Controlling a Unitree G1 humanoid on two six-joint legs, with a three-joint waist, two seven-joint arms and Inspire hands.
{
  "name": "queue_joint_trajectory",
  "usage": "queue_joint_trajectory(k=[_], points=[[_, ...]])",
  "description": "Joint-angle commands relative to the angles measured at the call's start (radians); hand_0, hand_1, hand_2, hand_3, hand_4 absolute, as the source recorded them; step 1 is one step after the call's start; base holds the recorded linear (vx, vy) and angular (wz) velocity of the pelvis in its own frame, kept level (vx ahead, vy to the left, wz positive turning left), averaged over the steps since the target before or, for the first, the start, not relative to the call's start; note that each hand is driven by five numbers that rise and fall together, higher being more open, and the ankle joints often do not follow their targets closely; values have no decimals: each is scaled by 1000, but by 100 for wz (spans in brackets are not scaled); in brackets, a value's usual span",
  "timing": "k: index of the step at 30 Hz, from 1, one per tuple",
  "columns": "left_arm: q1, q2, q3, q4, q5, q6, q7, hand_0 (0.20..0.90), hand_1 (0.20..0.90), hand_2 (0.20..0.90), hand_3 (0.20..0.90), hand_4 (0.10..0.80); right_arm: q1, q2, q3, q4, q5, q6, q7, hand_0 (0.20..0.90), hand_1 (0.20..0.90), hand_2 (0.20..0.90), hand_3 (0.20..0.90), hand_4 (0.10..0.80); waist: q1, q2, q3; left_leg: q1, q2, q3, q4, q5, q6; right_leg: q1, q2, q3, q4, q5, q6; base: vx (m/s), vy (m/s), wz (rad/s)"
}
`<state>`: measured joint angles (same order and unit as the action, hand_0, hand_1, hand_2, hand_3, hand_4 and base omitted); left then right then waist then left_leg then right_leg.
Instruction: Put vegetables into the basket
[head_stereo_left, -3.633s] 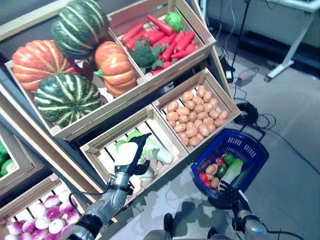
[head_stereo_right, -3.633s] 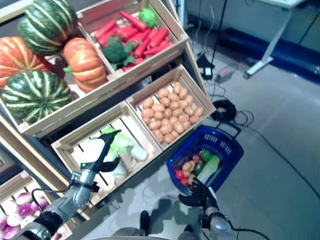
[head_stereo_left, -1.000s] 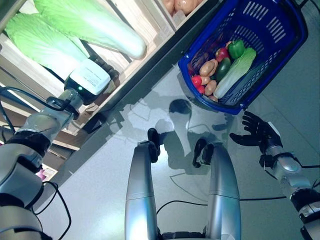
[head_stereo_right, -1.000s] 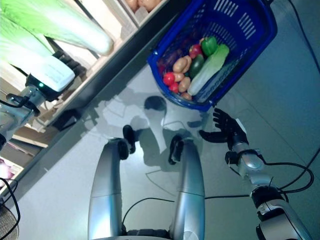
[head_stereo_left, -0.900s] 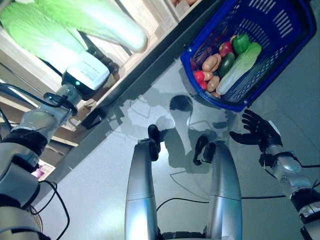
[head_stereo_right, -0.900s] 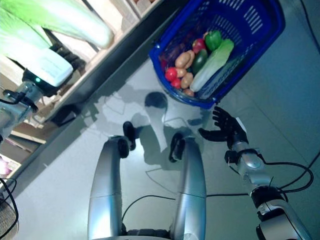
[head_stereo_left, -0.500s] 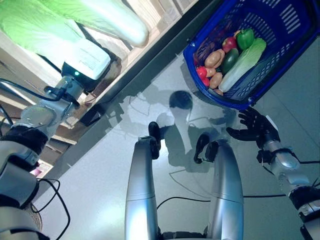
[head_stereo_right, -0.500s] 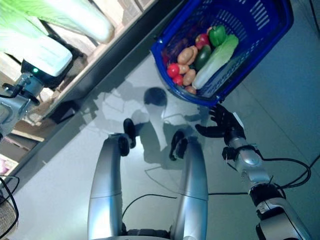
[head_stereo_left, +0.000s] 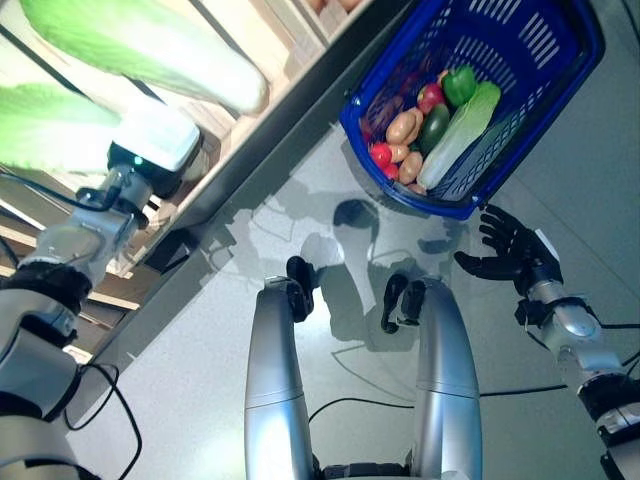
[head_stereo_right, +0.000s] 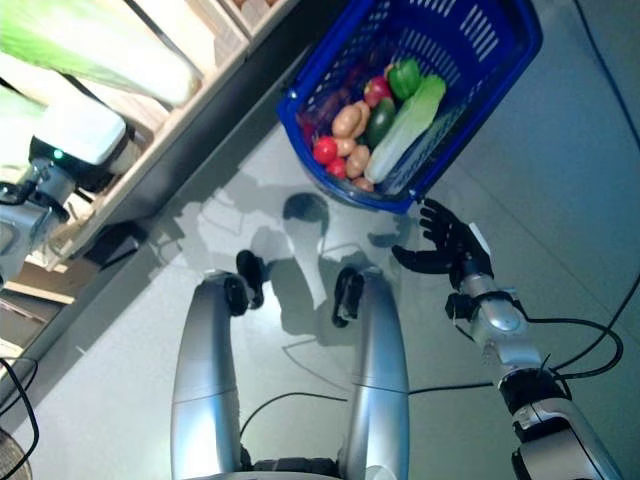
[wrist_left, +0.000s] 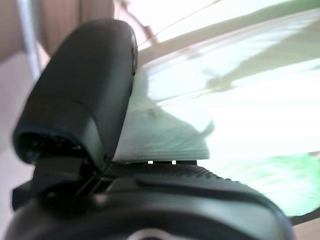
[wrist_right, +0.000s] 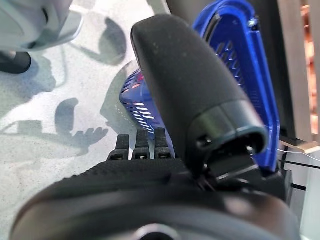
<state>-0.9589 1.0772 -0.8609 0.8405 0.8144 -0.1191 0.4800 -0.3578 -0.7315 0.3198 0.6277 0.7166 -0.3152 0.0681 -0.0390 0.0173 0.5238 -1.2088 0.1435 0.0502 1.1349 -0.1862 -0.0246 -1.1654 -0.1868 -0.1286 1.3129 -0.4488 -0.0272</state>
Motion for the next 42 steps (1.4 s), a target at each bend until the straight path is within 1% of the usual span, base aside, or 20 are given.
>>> queue_joint_trajectory(k=[1,6,10,13,16,18,19,20,22,24,27,28,29,30,31,32,34,36,38,42], points=[[-37,73,76,83,4,47,48,300,300,300,300,400,-2,12,-76,-47,27,-141,13,900,900,900,900,800,-8,-2,-4,169,2,36,-93,-37,4,122,-9,9,-154,161,47,-5,-36,2],[-40,79,76,80,-1,13,86,300,300,300,300,400,-21,32,-64,-44,25,-136,-10,900,900,900,900,800,-10,5,-4,322,-7,54,-188,-27,-11,258,-11,4,-247,184,62,8,-37,1],[-10,100,112,40,-39,-22,112,300,300,300,300,400,6,45,-72,-59,21,-128,-5,900,900,900,900,800,-10,5,-4,460,-27,61,-270,-16,-14,390,-14,-2,-322,209,74,65,-62,3],[41,111,149,21,-76,-74,156,300,300,300,300,400,55,65,-81,-61,17,-132,7,900,900,900,900,800,-3,4,-51,544,-46,60,-331,-13,-11,471,-29,-9,-378,232,87,145,-74,10],[115,110,218,-28,-187,-136,199,300,300,300,300,400,111,90,-84,-74,-5,-125,38,900,900,900,900,800,4,2,-109,659,-58,68,-421,-2,-10,591,-40,-23,-474,244,90,154,-52,4],[145,97,261,-53,-329,-193,198,300,300,300,300,400,130,107,-78,-71,-8,-133,53,900,900,900,900,800,11,3,-131,704,-62,69,-455,2,-10,642,-49,-32,-515,243,89,88,-49,0],[175,74,311,-70,-388,-237,192,300,300,300,300,400,145,126,-71,-71,-19,-142,54,900,900,900,900,800,13,3,-145,742,-64,71,-485,9,-10,682,-52,-39,-551,244,86,8,-51,2],[202,57,351,-88,-432,-276,185,300,300,300,300,400,153,139,-70,-75,-29,-150,55,900,900,900,900,800,15,4,-155,759,-64,76,-521,40,-4,699,-52,-51,-585,270,75,14,-47,3],[279,6,447,-143,-503,-340,156,300,300,300,300,400,176,173,-65,-95,-52,-161,48,900,900,900,900,800,21,3,-176,817,-70,76,-569,50,-4,757,-53,-58,-636,276,77,41,-58,4],[330,-39,512,-182,-594,-390,119,300,300,300,300,400,191,196,-62,-118,-82,-179,23,900,900,900,900,800,24,2,-195,860,-76,76,-612,61,-5,802,-52,-62,-682,283,81,70,-58,0],[457,-163,648,-298,-746,-451,19,300,300,300,300,400,235,265,-46,-179,-156,-219,8,900,900,900,900,800,29,3,-242,974,-94,70,-731,93,-7,916,-35,-73,-805,301,92,125,-56,-5],[482,-201,673,-321,-794,-465,-16,300,300,300,300,400,243,282,-44,-190,-166,-218,11,900,900,900,900,800,32,4,-257,997,-99,67,-759,100,-7,942,-33,-74,-836,306,94,106,-52,-5],[491,-212,681,-329,-810,-467,-31,300,300,300,300,400,246,287,-42,-192,-170,-220,13,900,900,900,900,800,31,4,-260,1006,-100,66,-768,103,-8,952,-33,-76,-847,309,95,113,-70,-2],[521,-281,714,-362,-903,-483,-107,300,300,300,300,400,252,310,-33,-198,-170,-214,55,900,900,900,900,800,34,5,-286,1049,-108,60,-821,116,-7,1000,-26,-77,-905,319,98,155,-117,0],[544,-357,730,-398,-1002,-485,-194,300,300,300,300,400,255,332,-19,-207,-153,-188,136,900,900,900,900,800,39,5,-317,1095,-115,55,-881,131,-8,1056,-15,-82,-974,332,102,161,-136,3],[548,-381,732,-407,-1045,-492,-219,300,300,300,300,400,254,338,-14,-209,-146,-182,164,900,900,900,900,800,40,4,-326,1109,-116,53,-899,135,-9,1072,-13,-83,-995,337,102,154,-153,10],[554,-470,726,-433,-1163,-499,-309,300,300,300,300,400,238,356,6,-215,-97,-129,273,900,900,900,900,800,46,-1,-362,1164,-119,45,-972,154,-12,1136,-1,-90,-1078,361,108,100,-150,12],[553,-518,715,-439,-1221,-513,-356,300,300,300,300,400,222,368,19,-216,-25,-87,366,900,900,900,900,800,49,-7,-381,1195,-118,42,-1013,163,-13,1167,4,-96,-1119,378,111,53,-141,6],[553,-570,702,-450,-1296,-514,-414,300,300,300,300,400,203,374,23,-211,-13,-50,360,900,900,900,900,800,53,-14,-400,1228,-117,36,-1056,175,-16,1204,13,-98,-1172,399,114,46,-148,7],[569,-635,688,-515,-1398,-481,-482,300,300,300,300,400,188,379,15,-251,-10,7,369,900,900,900,900,800,57,-26,-425,1262,-114,31,-1108,185,-15,1239,23,-97,-1231,424,117,32,-128,11]])
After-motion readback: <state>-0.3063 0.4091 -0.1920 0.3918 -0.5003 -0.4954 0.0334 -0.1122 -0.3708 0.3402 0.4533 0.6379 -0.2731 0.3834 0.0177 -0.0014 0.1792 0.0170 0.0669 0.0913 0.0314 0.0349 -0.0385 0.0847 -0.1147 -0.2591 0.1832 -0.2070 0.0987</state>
